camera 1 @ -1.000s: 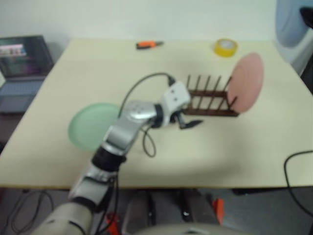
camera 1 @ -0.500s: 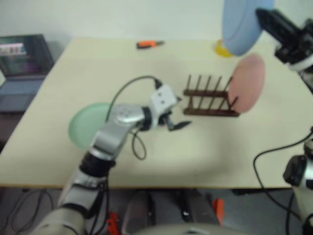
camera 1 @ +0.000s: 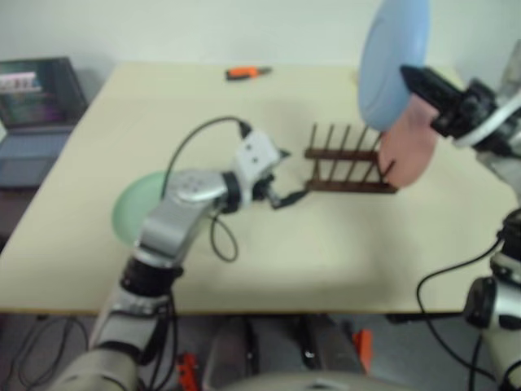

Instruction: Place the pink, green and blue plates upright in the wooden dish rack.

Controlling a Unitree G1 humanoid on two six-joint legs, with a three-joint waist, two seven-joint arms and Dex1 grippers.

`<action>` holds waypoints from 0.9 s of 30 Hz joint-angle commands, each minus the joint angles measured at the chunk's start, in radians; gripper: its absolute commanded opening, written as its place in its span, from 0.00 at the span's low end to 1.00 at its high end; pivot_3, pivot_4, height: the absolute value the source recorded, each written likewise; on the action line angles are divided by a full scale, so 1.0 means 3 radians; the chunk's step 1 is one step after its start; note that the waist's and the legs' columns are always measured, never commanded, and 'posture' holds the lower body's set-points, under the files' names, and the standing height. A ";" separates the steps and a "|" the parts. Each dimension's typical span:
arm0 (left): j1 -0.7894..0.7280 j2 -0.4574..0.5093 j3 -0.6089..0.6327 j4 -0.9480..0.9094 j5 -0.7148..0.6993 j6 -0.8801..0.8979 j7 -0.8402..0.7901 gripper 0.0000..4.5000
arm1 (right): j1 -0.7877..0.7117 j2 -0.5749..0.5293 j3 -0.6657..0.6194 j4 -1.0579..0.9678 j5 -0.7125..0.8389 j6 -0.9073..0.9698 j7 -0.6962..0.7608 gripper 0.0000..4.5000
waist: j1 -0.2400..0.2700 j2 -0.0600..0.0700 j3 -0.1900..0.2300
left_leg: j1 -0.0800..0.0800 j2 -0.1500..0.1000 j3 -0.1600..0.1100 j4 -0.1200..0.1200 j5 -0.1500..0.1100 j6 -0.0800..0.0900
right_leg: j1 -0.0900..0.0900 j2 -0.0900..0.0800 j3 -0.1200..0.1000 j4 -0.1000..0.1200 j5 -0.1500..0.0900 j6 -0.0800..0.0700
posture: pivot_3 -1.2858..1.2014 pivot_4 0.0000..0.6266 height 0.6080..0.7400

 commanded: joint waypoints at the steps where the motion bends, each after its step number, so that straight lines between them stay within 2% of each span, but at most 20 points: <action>1: -0.0032 -0.0012 0.0078 -0.0157 -0.0056 -0.0015 0.0056 1.00 | 0.0000 0.0007 -0.0009 -0.0011 0.0033 -0.0039 0.0030 0.00 | 0.0000 0.0000 0.0000 | 0.0000 0.0000 0.0000 0.0000 0.0000 0.0000 | 0.0000 0.0000 0.0000 0.0000 0.0000 0.0000 | 0.52 0.24 1.00; 17: 0.0003 0.0043 0.0031 -0.0227 -0.0065 0.0039 0.0098 1.00 | 0.0084 0.0094 0.0059 0.0086 -0.0117 -0.0102 -0.0009 0.00 | 0.0001 0.0000 0.0000 | 0.0000 0.0000 0.0000 0.0000 0.0000 0.0000 | 0.0000 0.0000 0.0000 0.0000 0.0000 0.0001 | 0.52 0.24 1.00; 19: 0.0003 0.0044 0.0053 -0.0239 -0.0083 0.0050 0.0100 1.00 | 0.0097 0.0038 0.0006 -0.0010 -0.0030 -0.0053 0.0046 0.00 | 0.0001 0.0000 0.0000 | 0.0000 0.0000 0.0000 0.0000 0.0000 0.0000 | 0.0000 0.0000 0.0000 -0.0001 0.0000 0.0001 | 0.52 0.24 1.00; 27: 0.0016 0.0053 0.0065 -0.0192 -0.0095 0.0012 0.0125 1.00 | -0.0061 -0.0636 -0.0330 -0.0107 0.0058 -0.0144 0.0362 0.00 | 0.0007 0.0000 0.0000 | -0.0002 -0.0001 0.0001 -0.0001 0.0000 0.0000 | -0.0001 -0.0001 0.0000 -0.0003 -0.0001 0.0001 | 0.52 0.24 1.00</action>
